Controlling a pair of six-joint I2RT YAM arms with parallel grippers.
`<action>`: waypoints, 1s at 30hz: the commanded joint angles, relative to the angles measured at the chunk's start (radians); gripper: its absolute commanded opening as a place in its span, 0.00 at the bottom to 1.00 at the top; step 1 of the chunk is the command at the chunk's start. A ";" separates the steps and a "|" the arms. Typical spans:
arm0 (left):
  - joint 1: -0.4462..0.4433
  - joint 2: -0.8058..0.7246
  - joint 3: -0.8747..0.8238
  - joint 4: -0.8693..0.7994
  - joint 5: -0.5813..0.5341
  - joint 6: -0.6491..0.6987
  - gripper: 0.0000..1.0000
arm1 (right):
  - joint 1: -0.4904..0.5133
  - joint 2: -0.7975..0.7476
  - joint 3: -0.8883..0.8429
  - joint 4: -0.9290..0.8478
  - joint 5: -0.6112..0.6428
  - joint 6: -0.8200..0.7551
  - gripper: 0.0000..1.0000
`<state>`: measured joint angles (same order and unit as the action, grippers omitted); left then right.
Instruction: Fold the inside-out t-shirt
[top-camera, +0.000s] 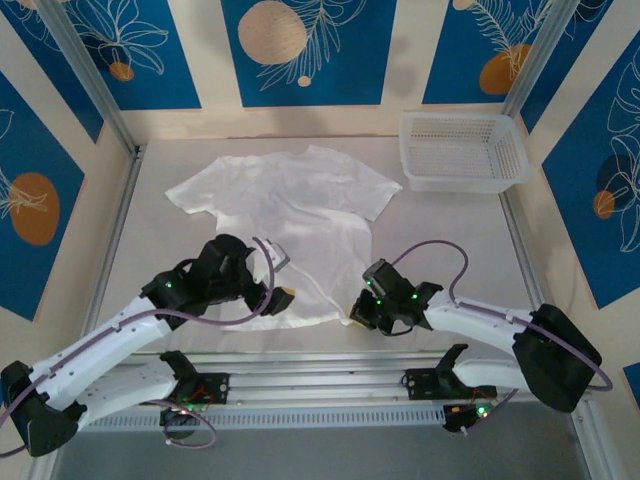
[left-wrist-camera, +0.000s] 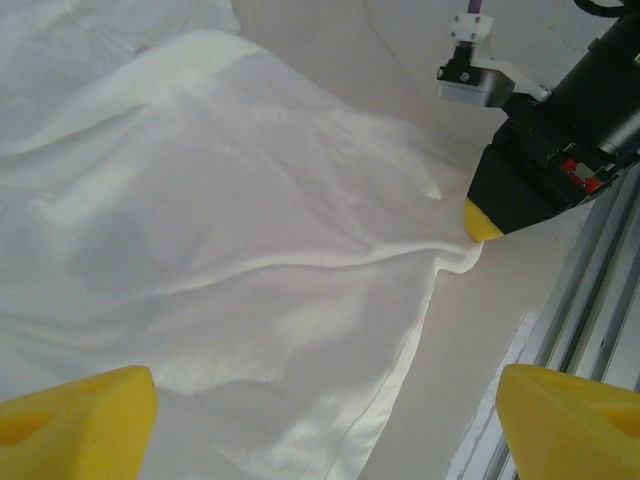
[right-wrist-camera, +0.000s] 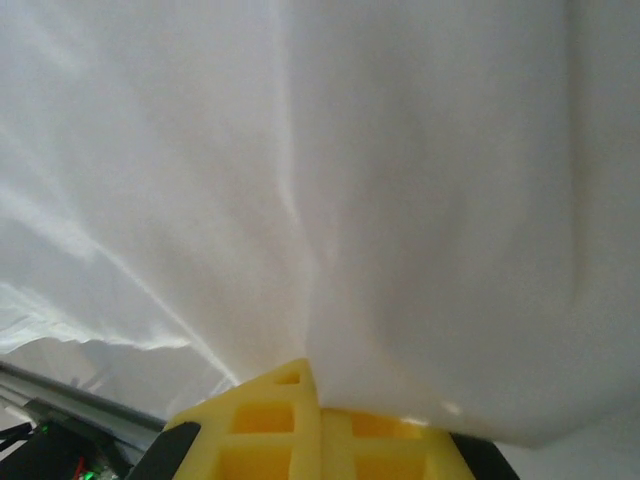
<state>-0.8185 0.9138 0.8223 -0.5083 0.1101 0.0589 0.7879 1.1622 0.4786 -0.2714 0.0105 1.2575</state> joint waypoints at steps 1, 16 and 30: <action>-0.048 0.012 -0.042 0.091 0.042 -0.004 0.89 | 0.007 -0.052 0.066 -0.023 -0.034 0.004 0.00; -0.216 0.400 -0.220 0.693 -0.110 0.030 0.93 | -0.045 0.000 0.171 0.110 -0.027 0.071 0.00; -0.149 0.500 -0.223 0.674 -0.802 -0.237 0.81 | -0.135 -0.159 0.205 -0.019 0.011 0.047 0.00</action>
<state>-1.0065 1.4742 0.6067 0.2104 -0.5194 -0.0853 0.6918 1.0637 0.6659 -0.2184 0.0036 1.3159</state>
